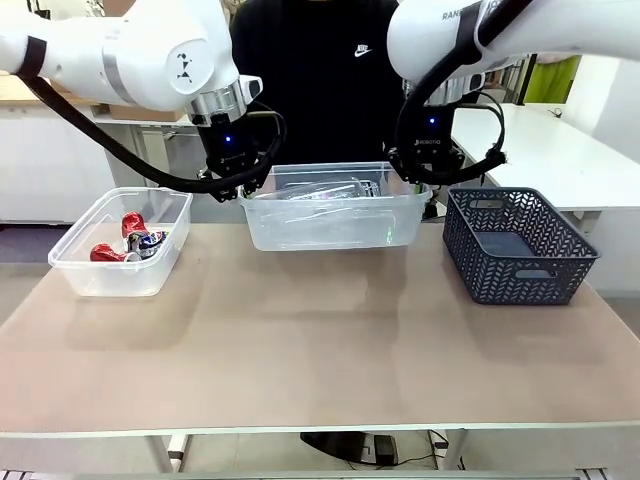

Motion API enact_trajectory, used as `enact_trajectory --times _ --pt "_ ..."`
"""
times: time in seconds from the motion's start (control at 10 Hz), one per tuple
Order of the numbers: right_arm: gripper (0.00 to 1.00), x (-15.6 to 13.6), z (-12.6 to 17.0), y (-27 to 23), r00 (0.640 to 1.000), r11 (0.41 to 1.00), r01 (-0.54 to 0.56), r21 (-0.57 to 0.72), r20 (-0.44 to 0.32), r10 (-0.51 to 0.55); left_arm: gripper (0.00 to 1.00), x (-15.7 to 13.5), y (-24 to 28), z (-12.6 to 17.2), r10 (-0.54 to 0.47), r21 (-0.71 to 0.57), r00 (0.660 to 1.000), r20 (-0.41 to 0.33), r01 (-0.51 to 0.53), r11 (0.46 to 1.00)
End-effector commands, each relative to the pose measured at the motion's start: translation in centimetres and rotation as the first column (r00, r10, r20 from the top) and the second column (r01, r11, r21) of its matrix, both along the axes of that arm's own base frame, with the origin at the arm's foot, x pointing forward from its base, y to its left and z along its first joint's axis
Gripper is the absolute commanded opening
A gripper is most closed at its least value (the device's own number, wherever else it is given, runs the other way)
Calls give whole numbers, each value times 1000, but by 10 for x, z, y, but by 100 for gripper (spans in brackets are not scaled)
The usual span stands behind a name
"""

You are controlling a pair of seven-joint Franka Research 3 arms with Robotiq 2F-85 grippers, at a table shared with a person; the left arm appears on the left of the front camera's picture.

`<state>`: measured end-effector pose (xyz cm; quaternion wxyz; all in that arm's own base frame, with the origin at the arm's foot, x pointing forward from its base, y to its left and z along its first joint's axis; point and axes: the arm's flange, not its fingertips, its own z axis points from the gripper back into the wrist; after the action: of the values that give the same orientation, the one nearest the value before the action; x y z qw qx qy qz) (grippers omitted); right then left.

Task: Sort the waste into each basket.
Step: Release the Organizing box you were holding.

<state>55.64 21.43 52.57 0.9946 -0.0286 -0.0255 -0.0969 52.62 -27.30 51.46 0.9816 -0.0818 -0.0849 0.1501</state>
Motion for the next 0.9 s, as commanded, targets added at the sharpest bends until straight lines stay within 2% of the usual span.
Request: enact_trajectory --times 0.0,0.1,0.2,0.3,0.4,0.5,0.6,0.7,0.8 --pt "5 -5 -4 -1 1000 1000 2 0 1 -2 6 -3 1 8 7 -21 1000 19 -6 1000" --pt "5 -5 -4 -1 1000 1000 2 0 1 -2 6 -3 1 8 7 -21 1000 19 -6 1000" --pt "65 0 0 0 1000 1000 0 0 0 0 61 0 0 0 0 0 1000 0 0 1000" --pt "63 -9 10 -7 996 999 -6 41 95 2 64 -3 0 4 -35 -12 999 19 36 999" --pt "100 -16 15 -10 988 998 -10 55 153 1 100 -6 1 9 -25 -3 999 36 25 1000" --pt "100 -23 21 -14 971 996 -18 83 238 -2 100 -12 6 16 -12 -21 997 78 13 1000" --pt "100 -27 28 -21 934 993 24 120 352 -65 100 -19 13 27 8 -65 986 165 3 998" --pt "87 -34 34 -29 868 986 11 167 487 -92 88 -27 26 37 60 -162 945 322 -7 987" --pt "96 -41 37 -33 838 985 -14 169 540 -81 97 -33 33 39 75 -233 920 385 18 972"
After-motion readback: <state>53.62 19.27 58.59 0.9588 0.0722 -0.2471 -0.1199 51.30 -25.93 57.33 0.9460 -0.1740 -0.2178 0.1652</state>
